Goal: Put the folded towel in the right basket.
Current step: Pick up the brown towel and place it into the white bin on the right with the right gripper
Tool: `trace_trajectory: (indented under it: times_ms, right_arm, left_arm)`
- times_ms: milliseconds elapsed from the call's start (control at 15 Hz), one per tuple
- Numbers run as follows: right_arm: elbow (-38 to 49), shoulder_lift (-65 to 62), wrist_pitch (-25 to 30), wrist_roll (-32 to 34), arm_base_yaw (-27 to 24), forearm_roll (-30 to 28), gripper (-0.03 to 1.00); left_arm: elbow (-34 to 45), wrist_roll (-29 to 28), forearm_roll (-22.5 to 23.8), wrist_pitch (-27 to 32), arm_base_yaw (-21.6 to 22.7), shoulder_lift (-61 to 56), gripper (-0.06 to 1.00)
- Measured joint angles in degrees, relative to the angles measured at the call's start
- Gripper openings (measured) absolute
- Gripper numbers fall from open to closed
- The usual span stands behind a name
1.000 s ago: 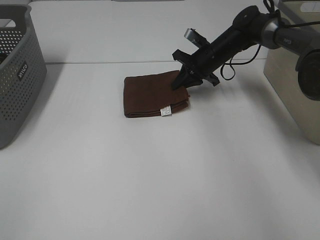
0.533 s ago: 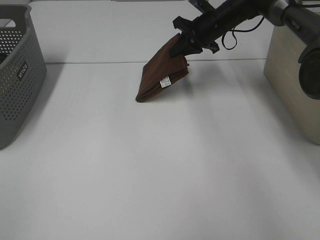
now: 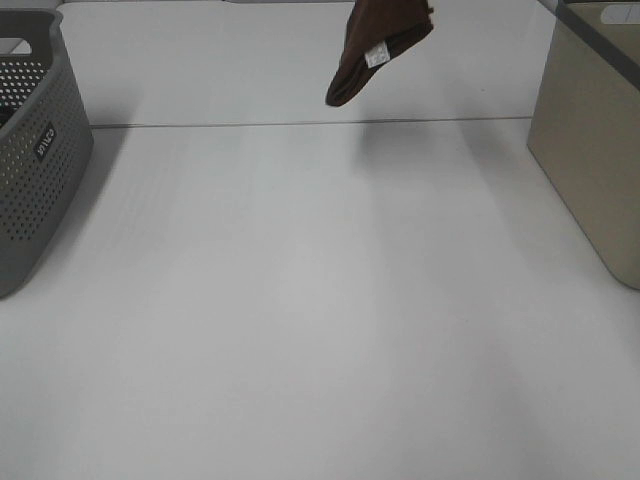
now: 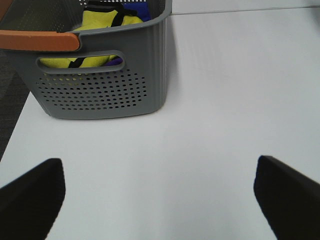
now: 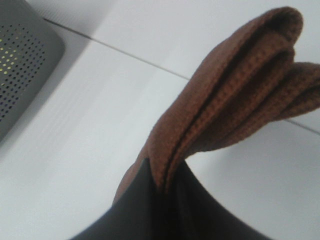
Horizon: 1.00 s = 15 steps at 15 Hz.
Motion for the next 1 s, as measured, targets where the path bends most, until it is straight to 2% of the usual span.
trace_trajectory:
  times_ms: [133,533,667,733,1000]
  right_arm:
    - [0.0,-4.9,0.0,0.7,-2.9,-2.9,0.05]
    - [2.1,-15.9,0.0,2.1,-17.1,-5.4,0.05]
    - [8.2,-20.1,0.0,2.1,-21.2,-7.4,0.05]
    - [16.7,-22.8,0.0,2.1,-25.2,-8.5,0.05]
    - [28.3,-23.6,0.1,1.7,-28.6,-11.6,0.05]
  left_arm:
    - [0.0,0.0,0.0,0.0,0.0,0.0,0.97]
    - [0.0,0.0,0.0,0.0,0.0,0.0,0.97]
    - [0.0,0.0,0.0,0.0,0.0,0.0,0.97]
    - [0.0,0.0,0.0,0.0,0.0,0.0,0.97]
    - [0.0,0.0,0.0,0.0,0.0,0.0,0.97]
